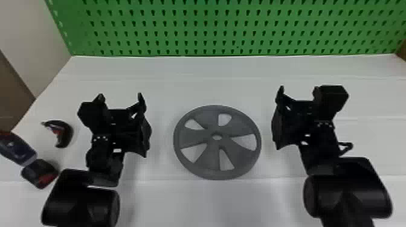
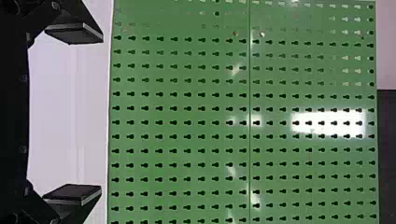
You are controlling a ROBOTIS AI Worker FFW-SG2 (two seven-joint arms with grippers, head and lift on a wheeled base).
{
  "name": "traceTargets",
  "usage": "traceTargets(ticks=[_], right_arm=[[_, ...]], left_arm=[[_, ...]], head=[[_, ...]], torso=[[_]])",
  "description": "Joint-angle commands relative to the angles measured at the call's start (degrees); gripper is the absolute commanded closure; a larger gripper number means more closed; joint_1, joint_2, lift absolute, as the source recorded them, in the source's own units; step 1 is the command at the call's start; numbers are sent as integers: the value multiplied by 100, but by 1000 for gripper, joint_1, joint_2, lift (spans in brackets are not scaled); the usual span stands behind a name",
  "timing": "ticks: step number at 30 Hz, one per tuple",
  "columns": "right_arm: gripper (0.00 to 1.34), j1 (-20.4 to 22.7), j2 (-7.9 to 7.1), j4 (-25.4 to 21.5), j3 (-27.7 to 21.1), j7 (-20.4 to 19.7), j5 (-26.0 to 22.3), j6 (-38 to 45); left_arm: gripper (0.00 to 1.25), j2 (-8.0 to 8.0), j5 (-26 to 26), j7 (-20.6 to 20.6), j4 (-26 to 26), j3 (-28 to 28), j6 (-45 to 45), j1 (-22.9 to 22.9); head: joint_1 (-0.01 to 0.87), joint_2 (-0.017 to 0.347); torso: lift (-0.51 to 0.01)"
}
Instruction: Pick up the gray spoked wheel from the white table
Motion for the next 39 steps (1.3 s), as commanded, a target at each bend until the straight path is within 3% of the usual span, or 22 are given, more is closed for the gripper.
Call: traceTargets(ticks=[1,8,18,23,31,39], right_arm=[[300,-46,39,-82,-70,-2,-4,201],[303,-240,25,-319,-96,-2,-171,1028],[303,-855,-45,-1075,-219,-2,-329,3585],[303,-1303,-239,-1312,-87,-89,-426,4745],[302,-2226,-511,-1321,106,-98,-558,6705],[300,-2877,-775,-855,405,-125,-654,7655]], left_arm=[[145,-1,7,0,0,11,-1,1],[145,-1,15,0,0,20,-1,10],[145,-1,24,0,0,29,-1,19],[145,8,33,0,0,29,-1,28],[145,8,24,0,0,20,-1,37],[145,8,-11,0,0,29,-1,45]], head=[[806,44],[806,44],[806,44],[806,44],[806,44],[806,44]], torso=[[-98],[-98],[-98],[-98],[-98],[-98]])
